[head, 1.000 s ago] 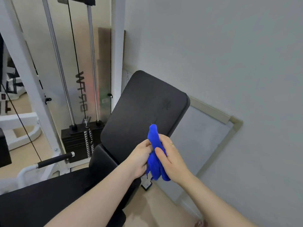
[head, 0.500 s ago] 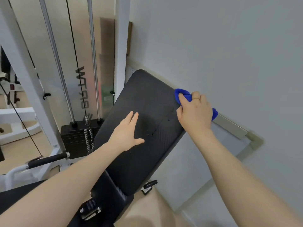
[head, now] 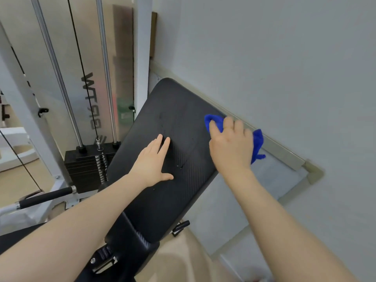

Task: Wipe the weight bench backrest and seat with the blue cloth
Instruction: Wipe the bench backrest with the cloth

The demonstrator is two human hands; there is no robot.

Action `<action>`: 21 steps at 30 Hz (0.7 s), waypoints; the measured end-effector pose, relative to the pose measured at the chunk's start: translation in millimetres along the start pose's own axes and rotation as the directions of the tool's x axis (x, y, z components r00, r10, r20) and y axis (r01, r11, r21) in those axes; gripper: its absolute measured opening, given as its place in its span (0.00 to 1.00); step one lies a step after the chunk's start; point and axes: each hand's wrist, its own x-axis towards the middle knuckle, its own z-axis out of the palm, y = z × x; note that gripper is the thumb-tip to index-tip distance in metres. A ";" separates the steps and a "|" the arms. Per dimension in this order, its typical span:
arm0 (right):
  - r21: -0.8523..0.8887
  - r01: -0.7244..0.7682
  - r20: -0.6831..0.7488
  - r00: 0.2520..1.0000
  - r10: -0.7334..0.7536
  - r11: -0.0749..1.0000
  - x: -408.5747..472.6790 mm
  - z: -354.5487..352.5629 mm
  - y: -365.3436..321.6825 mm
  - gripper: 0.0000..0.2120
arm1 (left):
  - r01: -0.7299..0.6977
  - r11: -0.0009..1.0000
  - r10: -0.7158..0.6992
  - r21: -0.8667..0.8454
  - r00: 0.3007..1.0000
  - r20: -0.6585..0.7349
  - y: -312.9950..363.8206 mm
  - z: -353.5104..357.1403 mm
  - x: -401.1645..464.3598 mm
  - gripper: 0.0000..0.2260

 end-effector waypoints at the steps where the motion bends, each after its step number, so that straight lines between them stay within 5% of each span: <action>1: 0.014 0.024 0.014 1.000 -0.024 1.000 -15.0 0.3 -14.9 0.14 | -0.007 1.000 0.007 -0.003 1.000 -0.004 -0.5 -0.1 0.1 0.50; 6: 0.063 0.206 0.096 0.973 -0.211 0.977 -41.2 -4.1 -37.1 0.11 | -0.035 0.999 0.035 -0.017 0.999 -0.017 -2.9 -2.1 1.4 0.49; 14: -0.027 -0.155 0.012 0.988 0.155 0.988 8.5 1.7 -29.8 0.17 | -0.166 0.984 0.166 -0.062 0.986 0.000 -31.6 -5.7 9.2 0.46; 21: -0.058 0.314 0.146 0.942 -0.304 0.948 12.9 1.1 -26.5 0.19 | -0.286 0.943 0.263 -0.173 0.954 -0.142 -56.6 -23.4 33.3 0.25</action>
